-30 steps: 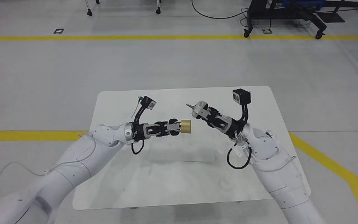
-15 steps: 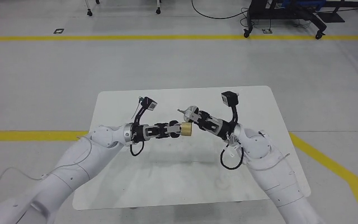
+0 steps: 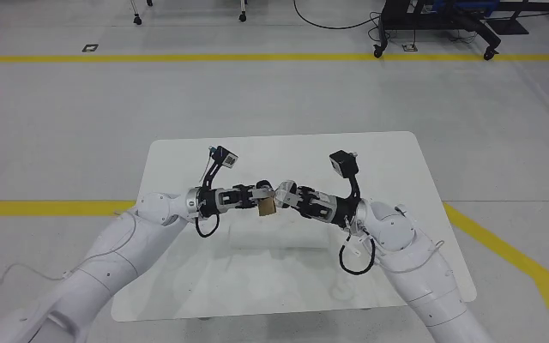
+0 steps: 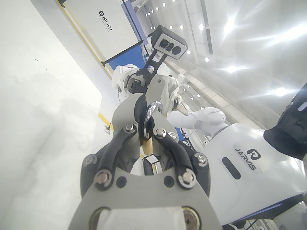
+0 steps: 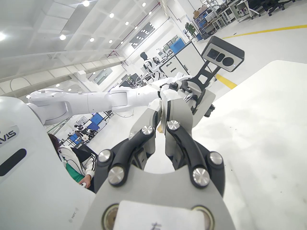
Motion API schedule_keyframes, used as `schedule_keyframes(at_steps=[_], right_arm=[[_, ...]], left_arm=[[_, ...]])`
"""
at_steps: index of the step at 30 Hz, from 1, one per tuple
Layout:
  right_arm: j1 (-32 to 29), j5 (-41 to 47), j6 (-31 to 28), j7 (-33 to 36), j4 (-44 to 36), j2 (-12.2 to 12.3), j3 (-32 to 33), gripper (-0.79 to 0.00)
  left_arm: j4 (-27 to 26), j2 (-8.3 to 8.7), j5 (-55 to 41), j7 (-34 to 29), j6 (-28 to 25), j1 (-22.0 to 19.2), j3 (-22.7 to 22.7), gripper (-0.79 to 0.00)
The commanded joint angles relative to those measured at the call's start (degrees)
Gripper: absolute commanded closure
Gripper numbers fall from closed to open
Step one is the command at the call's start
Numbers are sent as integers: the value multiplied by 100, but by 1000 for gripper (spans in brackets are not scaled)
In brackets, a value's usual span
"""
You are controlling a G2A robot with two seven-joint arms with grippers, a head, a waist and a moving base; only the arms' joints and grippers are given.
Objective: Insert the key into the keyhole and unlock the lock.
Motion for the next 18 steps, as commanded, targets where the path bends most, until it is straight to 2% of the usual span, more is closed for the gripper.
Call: schedule_keyframes(at_steps=[1, 4, 7, 12, 18], right_arm=[[-66, -53, -103, -161, -124, 19, 142, 0], [-286, -173, -249, -399, -396, 72, 454, 0], [-539, -410, -259, -546, -701, 121, 708, 0], [-859, -764, 90, -681, -1011, 160, 849, 0], [-872, -767, 115, -685, -1017, 161, 851, 0]], left_arm=[[73, -31, -421, -218, 222, 76, -138, 0], [454, -118, -1193, -701, 706, 173, -430, 0], [1108, -275, -1736, -1048, 1054, 183, -579, 0], [1108, -275, -1736, -1048, 1054, 183, -579, 0], [1108, -275, -1736, -1048, 1054, 183, -579, 0]])
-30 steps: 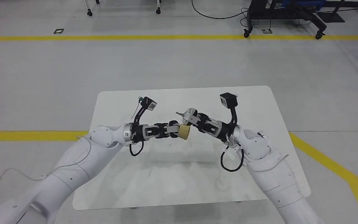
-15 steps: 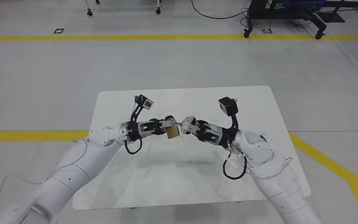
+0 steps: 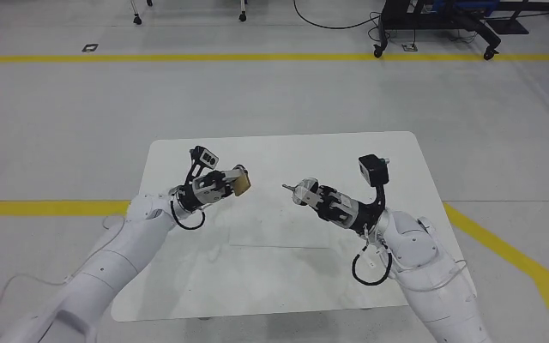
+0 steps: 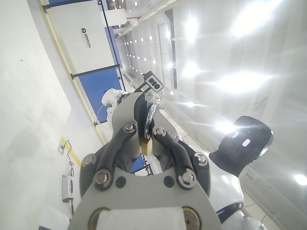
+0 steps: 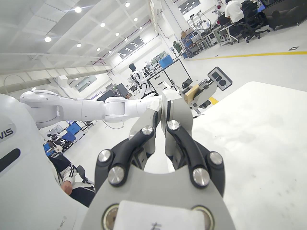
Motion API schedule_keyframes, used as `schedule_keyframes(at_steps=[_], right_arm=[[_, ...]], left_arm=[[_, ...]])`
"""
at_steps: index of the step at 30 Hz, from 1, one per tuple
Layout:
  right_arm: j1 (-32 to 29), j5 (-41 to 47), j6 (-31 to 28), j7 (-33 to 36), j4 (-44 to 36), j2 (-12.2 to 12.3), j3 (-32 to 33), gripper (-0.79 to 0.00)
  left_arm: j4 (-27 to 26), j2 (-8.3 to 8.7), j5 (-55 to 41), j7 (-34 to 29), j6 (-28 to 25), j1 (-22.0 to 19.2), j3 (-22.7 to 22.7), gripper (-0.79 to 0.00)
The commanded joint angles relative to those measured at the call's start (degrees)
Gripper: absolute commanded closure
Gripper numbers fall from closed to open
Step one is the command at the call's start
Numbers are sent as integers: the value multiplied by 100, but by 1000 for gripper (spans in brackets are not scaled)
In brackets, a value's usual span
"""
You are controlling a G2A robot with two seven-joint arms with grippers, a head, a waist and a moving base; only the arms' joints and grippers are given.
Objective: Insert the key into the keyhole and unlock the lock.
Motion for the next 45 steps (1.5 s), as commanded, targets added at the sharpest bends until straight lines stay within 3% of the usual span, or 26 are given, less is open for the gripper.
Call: schedule_keyframes(at_steps=[1, 5, 8, 12, 14, 17, 26, 37, 45], right_arm=[[0, 0, -1, 0, 0, 0, 0, 0], [0, 0, -1, 0, 0, 0, 0, 0], [-11, -69, 54, -41, -24, -2, -3, 0], [-17, -1773, 662, -1266, -238, -91, -81, 0], [-79, -2109, 840, -1806, -333, -167, -359, 0], [-106, -2500, 1180, -2355, -391, -256, -657, 0], [-299, -2117, 2095, -2726, -588, -398, -1004, 0], [-409, -1968, 2439, -2741, -707, -457, -981, 0], [-274, -2004, 2678, -2916, -456, -552, -1113, 0]], left_arm=[[0, 0, 0, 0, 0, 0, 0, 0], [-61, 9, 56, 218, 40, 54, -57, 0], [-520, -7, -600, 576, 257, 364, -338, 0], [-795, -99, -1007, 1254, 657, 616, -441, 0], [-899, -155, -928, 1675, 1006, 625, -377, 0], [-977, -224, -610, 2057, 1030, 584, -351, 0], [-952, -451, 152, 2321, 152, 504, -424, 0], [-718, -635, 823, 2358, -287, 466, -613, 0], [-714, -713, 956, 2362, -200, 547, -835, 0]])
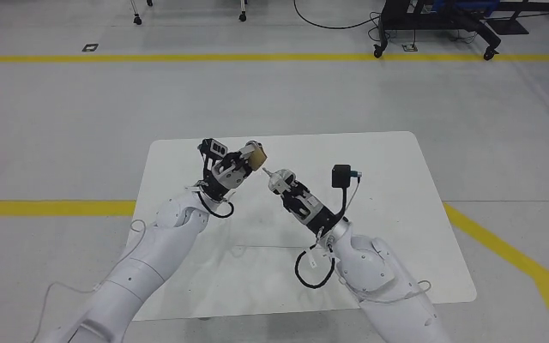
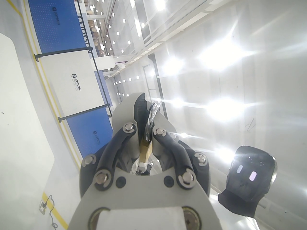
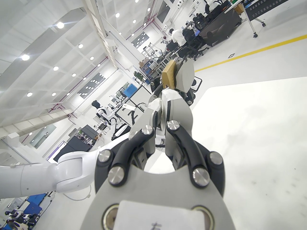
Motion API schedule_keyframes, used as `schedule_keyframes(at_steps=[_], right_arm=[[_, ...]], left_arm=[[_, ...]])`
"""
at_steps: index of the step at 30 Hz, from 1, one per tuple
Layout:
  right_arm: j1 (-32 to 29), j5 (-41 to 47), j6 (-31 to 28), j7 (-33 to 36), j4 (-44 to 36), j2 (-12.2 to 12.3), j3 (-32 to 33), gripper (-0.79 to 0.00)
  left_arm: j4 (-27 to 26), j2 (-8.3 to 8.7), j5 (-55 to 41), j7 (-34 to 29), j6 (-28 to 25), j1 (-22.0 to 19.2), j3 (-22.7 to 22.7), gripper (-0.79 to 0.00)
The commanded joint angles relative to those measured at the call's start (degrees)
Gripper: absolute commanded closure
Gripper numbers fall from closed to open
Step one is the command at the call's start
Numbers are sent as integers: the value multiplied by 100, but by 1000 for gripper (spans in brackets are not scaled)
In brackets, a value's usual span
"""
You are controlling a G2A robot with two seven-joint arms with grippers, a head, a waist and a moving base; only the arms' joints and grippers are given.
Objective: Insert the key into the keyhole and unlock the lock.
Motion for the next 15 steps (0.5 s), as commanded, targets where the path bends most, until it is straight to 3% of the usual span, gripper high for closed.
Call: schedule_keyframes(at_steps=[1, 15], right_arm=[[29, 16, 11, -9, 46, -18, -21, 0], [91, -69, 82, -72, 139, -111, -15, 0]], left_arm=[[1, -15, 22, -22, 27, 20, -48, 0], [10, -132, 324, -98, 114, 135, -370, 0]])
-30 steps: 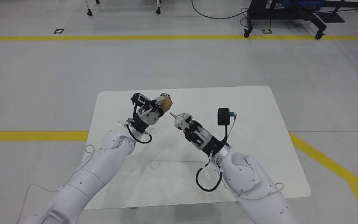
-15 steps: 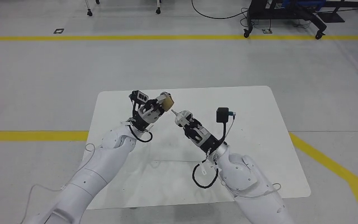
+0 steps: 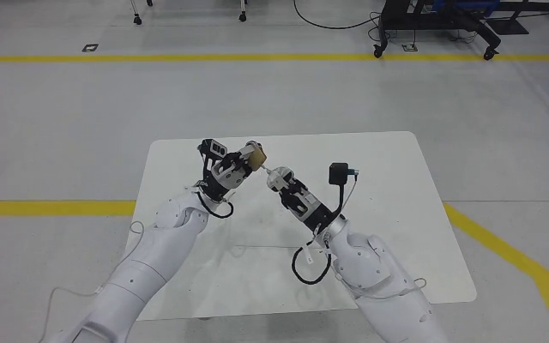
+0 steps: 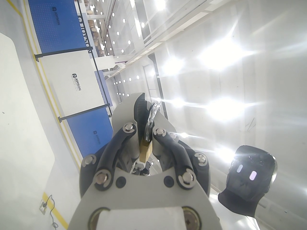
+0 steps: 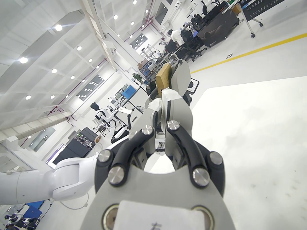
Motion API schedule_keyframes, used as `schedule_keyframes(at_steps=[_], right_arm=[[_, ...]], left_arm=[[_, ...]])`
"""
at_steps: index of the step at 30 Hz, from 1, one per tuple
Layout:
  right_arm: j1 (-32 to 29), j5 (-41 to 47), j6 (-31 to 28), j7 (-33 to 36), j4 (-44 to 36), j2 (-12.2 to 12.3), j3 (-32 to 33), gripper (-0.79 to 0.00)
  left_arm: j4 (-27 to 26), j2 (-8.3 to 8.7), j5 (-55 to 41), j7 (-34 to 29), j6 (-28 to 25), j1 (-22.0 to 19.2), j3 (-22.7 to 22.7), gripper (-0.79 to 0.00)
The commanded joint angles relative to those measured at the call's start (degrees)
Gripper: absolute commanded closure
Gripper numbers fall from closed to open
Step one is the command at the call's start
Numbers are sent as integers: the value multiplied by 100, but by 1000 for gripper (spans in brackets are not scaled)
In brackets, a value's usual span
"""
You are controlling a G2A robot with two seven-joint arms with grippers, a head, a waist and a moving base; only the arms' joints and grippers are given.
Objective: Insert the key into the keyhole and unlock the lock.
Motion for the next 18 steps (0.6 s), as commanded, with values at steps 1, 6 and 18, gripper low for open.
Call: schedule_keyframes(at_steps=[1, 6, 18], right_arm=[[5, -41, 26, -36, 7, -11, 8, 0], [12, -54, 31, -73, 42, -44, 8, 0], [5, -89, 17, -107, 96, -114, 18, 0]], left_arm=[[-5, -13, 38, -4, 9, 18, -36, 0], [-11, -48, 180, -16, 8, 53, -137, 0], [-34, -132, 483, 8, -13, 132, -345, 0]])
